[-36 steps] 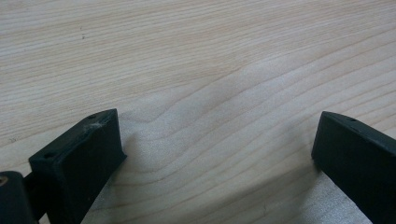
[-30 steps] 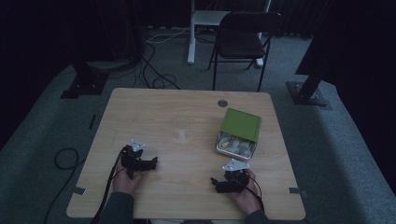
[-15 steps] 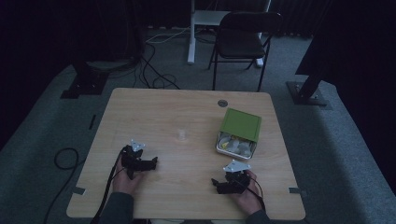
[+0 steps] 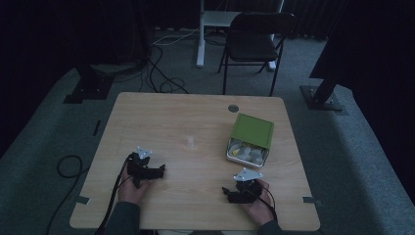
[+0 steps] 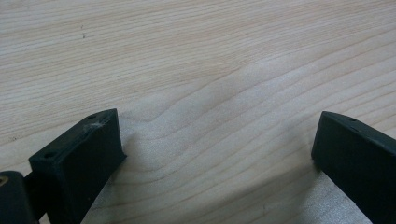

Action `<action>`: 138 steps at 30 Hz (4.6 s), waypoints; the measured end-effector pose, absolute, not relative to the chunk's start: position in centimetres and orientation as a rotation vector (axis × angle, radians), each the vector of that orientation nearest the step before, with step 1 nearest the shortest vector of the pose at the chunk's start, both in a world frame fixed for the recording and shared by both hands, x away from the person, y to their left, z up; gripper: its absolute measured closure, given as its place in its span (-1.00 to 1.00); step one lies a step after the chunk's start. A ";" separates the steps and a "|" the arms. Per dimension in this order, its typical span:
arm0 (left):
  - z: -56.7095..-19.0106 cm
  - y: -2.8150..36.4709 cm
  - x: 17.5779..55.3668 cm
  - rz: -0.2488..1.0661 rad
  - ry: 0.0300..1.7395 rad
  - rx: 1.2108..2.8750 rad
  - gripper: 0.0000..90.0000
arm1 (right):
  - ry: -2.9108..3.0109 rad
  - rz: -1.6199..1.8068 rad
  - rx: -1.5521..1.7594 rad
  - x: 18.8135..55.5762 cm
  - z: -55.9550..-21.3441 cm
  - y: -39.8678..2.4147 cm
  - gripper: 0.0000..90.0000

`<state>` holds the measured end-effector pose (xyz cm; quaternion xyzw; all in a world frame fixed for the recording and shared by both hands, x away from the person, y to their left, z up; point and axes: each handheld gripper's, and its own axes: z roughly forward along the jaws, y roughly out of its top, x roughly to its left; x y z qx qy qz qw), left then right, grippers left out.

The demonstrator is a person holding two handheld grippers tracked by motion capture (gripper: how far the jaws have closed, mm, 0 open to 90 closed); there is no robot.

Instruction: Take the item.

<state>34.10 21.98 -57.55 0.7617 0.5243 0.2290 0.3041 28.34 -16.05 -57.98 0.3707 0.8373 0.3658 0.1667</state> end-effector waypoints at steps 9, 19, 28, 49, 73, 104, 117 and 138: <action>-57.5 22.0 34.1 0.607 1.390 2.018 -0.94 | 2.378 1.079 1.026 27.6 -57.1 -15.7 -0.42; -57.5 22.0 34.1 0.607 1.390 2.018 -0.94 | 2.362 1.106 0.997 27.3 -56.2 -15.7 -0.37; -57.5 22.0 34.1 0.607 1.390 2.018 -0.94 | 2.333 1.107 1.000 27.2 -55.3 -16.2 -0.37; -57.5 22.0 34.1 0.607 1.390 2.017 -0.94 | 2.257 1.134 0.997 27.9 -53.3 -18.3 0.05; -57.5 22.0 34.1 0.607 1.390 2.017 -0.94 | 2.196 1.115 1.025 29.6 -52.2 -19.9 0.12; -57.5 22.0 34.1 0.607 1.390 2.017 -0.94 | 2.198 1.050 1.041 31.3 -53.3 -20.5 0.20; -57.5 22.0 34.1 0.607 1.390 2.018 -0.94 | 2.209 1.047 1.019 30.6 -53.2 -20.3 0.34; -57.5 22.0 34.1 0.607 1.390 2.017 -0.94 | 2.227 1.054 0.985 29.2 -53.2 -20.2 0.49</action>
